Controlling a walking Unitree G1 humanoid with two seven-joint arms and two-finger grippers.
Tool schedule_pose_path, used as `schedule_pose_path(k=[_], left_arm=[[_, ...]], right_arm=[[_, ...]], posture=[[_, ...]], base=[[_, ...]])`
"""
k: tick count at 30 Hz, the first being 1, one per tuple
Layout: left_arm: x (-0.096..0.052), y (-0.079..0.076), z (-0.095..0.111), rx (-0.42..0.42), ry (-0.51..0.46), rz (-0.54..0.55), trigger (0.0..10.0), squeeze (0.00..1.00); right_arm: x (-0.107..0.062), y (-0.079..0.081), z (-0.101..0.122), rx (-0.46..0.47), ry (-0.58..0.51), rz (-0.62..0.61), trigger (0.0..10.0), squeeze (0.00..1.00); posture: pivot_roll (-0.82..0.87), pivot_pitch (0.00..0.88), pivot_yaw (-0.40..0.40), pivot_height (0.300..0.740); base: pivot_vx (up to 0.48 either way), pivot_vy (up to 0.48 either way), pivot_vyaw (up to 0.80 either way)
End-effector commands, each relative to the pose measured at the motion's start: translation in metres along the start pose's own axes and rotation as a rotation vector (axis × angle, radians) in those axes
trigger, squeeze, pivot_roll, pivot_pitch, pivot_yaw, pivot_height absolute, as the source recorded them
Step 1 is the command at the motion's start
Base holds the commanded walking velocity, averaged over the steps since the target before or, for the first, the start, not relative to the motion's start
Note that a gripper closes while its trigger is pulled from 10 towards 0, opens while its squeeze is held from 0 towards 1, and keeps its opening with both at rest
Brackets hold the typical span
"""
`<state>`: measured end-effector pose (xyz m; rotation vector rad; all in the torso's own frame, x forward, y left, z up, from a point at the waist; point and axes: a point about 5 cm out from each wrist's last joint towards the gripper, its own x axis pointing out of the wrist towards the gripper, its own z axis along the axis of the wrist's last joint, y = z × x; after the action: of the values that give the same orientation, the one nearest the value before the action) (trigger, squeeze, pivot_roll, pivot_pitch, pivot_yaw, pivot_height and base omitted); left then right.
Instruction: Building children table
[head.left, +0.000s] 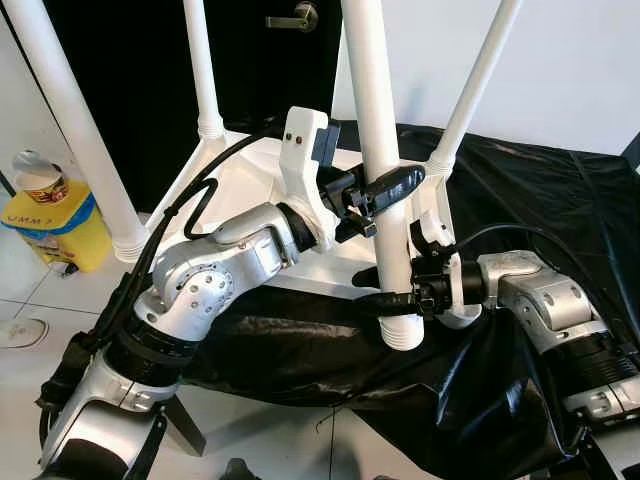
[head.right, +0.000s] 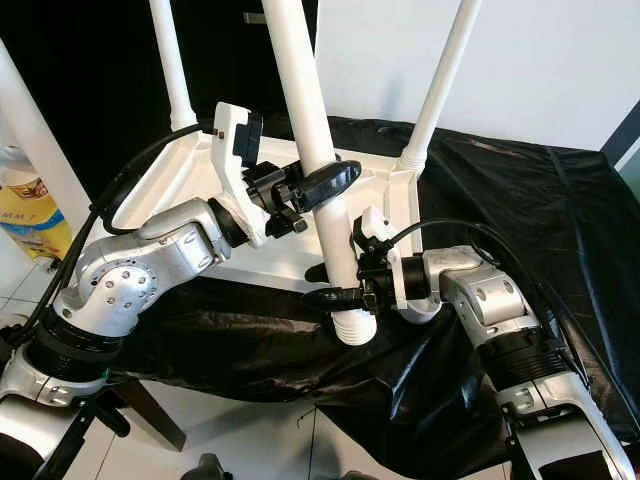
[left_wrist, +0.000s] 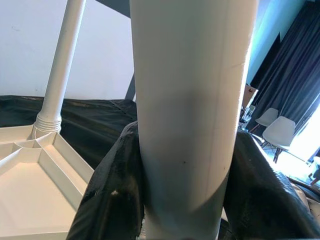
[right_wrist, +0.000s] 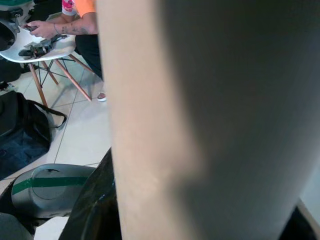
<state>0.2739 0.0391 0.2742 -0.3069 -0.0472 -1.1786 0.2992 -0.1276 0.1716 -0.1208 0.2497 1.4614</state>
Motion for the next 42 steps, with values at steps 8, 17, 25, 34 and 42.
schedule_pose_path(k=[8,17,25,34,42], left_arm=[[-0.007,-0.033,-0.001,0.111,0.081,-0.614,10.0,0.00],[0.002,-0.020,0.006,0.162,0.053,-0.462,10.0,0.00],[0.015,0.003,0.015,0.247,0.019,-0.200,10.0,0.00],[0.026,0.021,0.017,0.289,0.020,0.023,10.0,0.00],[0.035,0.030,0.017,0.283,-0.018,0.167,10.0,0.00]], right_arm=[[0.001,-0.005,0.006,-0.026,-0.049,-0.043,10.0,1.00],[0.002,-0.008,0.007,-0.043,-0.131,-0.192,10.0,1.00],[0.016,-0.011,0.002,-0.043,-0.190,-0.443,10.0,0.00],[0.028,-0.023,0.006,-0.013,-0.272,-0.712,10.0,0.00],[0.034,-0.024,0.003,0.030,-0.341,-0.961,10.0,0.00]], posture=[[0.02,0.000,-0.081,0.740],[0.01,0.000,-0.063,0.740],[-0.01,0.000,-0.070,0.740],[-0.02,0.000,-0.050,0.740],[-0.04,0.000,-0.031,0.740]], base=[[0.000,0.000,0.00],[0.000,0.000,0.00],[0.000,0.000,0.00],[0.000,0.000,0.00],[0.000,0.000,0.00]])
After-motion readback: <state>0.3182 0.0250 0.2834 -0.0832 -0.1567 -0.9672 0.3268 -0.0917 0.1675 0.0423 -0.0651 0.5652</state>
